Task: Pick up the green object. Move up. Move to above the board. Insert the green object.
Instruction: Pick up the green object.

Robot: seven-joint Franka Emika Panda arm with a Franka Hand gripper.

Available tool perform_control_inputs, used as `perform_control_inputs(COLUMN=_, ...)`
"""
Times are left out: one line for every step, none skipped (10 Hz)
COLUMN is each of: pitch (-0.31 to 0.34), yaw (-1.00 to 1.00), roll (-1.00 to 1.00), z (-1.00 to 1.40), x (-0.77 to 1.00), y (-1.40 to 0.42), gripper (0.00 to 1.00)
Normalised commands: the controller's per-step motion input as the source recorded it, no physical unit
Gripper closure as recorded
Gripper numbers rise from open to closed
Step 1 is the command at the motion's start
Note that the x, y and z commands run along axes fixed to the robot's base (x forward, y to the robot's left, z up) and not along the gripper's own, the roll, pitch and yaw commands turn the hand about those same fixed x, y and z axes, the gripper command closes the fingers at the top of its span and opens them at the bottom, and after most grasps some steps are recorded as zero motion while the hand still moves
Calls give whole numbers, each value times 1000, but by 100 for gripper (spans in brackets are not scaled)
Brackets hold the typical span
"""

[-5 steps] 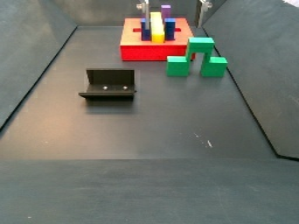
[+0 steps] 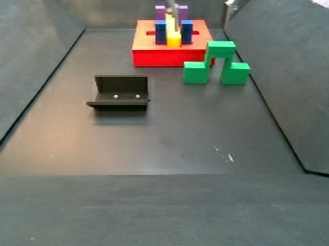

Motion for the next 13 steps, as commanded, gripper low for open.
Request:
perform_control_inputs(pitch=-204, yaw=0, roll=97, z=-86, x=-766, y=-609, gripper=0)
perform_control_inputs(pitch=-164, yaw=0, roll=184, z=-106, x=-529, y=-686, gripper=0)
perform_control_inputs(pitch=-60, yaw=-237, roll=324, z=-80, x=-240, y=-689, gripper=0)
perform_control_inputs(pitch=-27, yaw=-334, roll=293, z=-97, x=-194, y=-609, gripper=0)
perform_control_inputs(pitch=-40, yaw=-377, roll=197, z=-123, x=-220, y=-466, gripper=0)
perform_control_inputs(pitch=-30, yaw=-249, roll=56, z=-180, x=-143, y=-160, gripper=0)
perform_control_inputs(pitch=-10, yaw=-117, roll=39, z=-277, x=-89, y=-20, gripper=0)
perform_control_inputs(pitch=0, yaw=0, roll=60, z=-406, x=-174, y=0, gripper=0)
perform_control_inputs(pitch=-16, yaw=0, roll=0, z=-366, x=-149, y=0, gripper=0)
perform_control_inputs(pitch=-34, yaw=0, roll=0, z=-314, x=-129, y=0, gripper=0)
perform_control_inputs(pitch=-51, yaw=0, roll=0, z=-289, x=-129, y=-14, gripper=0)
perform_control_inputs(pitch=-59, yaw=0, roll=-1, z=-266, x=-77, y=-34, gripper=0)
perform_control_inputs(pitch=-60, yaw=0, roll=-1, z=-254, x=-83, y=-20, gripper=0)
